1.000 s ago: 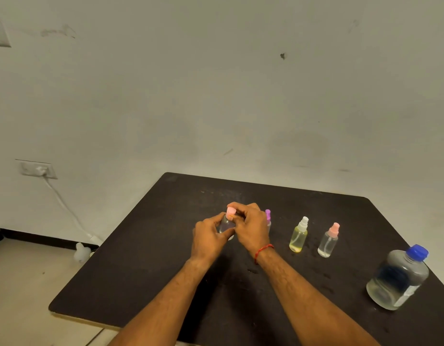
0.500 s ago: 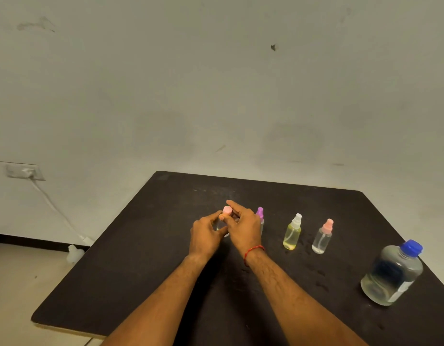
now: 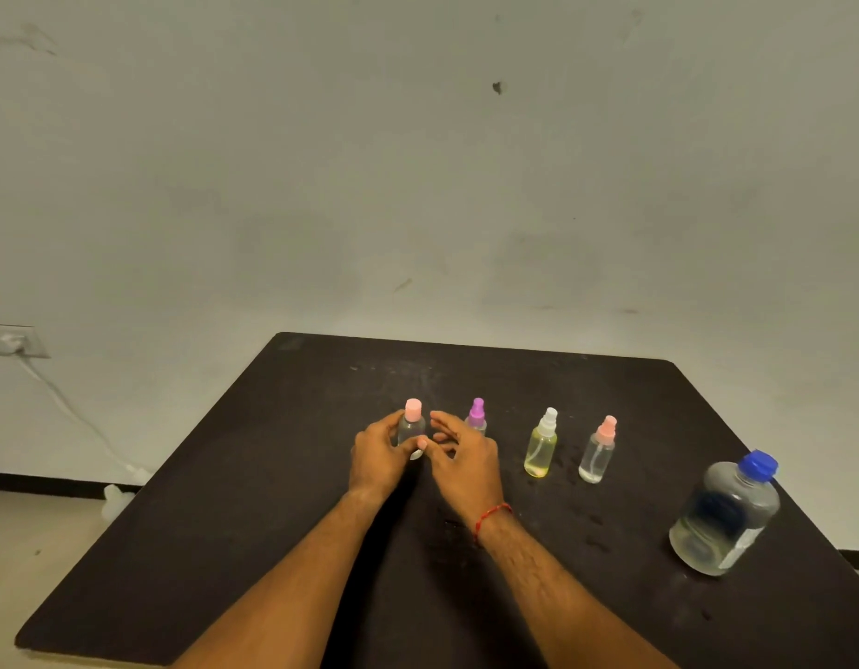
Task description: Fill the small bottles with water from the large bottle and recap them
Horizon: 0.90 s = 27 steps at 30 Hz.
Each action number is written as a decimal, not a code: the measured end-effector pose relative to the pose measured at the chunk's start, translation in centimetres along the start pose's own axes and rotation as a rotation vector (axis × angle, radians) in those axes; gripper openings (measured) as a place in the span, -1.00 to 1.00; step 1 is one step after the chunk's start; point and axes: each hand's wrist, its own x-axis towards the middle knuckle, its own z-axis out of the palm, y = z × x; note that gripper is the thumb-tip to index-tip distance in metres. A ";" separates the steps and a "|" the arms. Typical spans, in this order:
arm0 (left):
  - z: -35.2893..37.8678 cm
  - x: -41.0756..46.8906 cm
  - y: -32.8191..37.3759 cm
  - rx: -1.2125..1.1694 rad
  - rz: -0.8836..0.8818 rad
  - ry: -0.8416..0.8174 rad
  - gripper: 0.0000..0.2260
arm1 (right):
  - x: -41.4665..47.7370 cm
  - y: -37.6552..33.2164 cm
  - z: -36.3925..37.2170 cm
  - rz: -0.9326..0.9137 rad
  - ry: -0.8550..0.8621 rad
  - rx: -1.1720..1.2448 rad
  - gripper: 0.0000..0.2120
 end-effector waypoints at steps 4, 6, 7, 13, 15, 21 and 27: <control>0.1 0.2 0.3 0.041 -0.034 0.015 -0.57 | 0.0 0.5 -0.7 0.006 0.009 -0.012 -0.57; 0.1 0.3 0.4 0.051 -0.042 0.012 -0.55 | 0.1 0.6 -1.1 0.012 0.011 -0.017 -0.56; 0.0 0.3 0.4 0.057 -0.048 0.005 -0.54 | 0.1 0.7 -1.3 0.014 0.012 -0.019 -0.56; -0.2 0.3 0.5 0.091 -0.076 -0.010 -0.53 | -0.2 0.9 -1.7 0.028 0.007 -0.023 -0.56; -0.2 0.2 0.6 0.101 -0.080 -0.014 -0.50 | -0.3 1.0 -1.8 0.034 0.011 -0.017 -0.56; -0.7 -0.4 0.3 0.154 -0.083 0.003 -0.33 | -0.4 1.1 -2.5 0.028 0.028 -0.018 -0.57; -1.7 -2.8 1.7 0.146 -0.016 0.276 -0.57 | -0.6 1.1 -3.4 -0.003 0.087 0.016 -0.63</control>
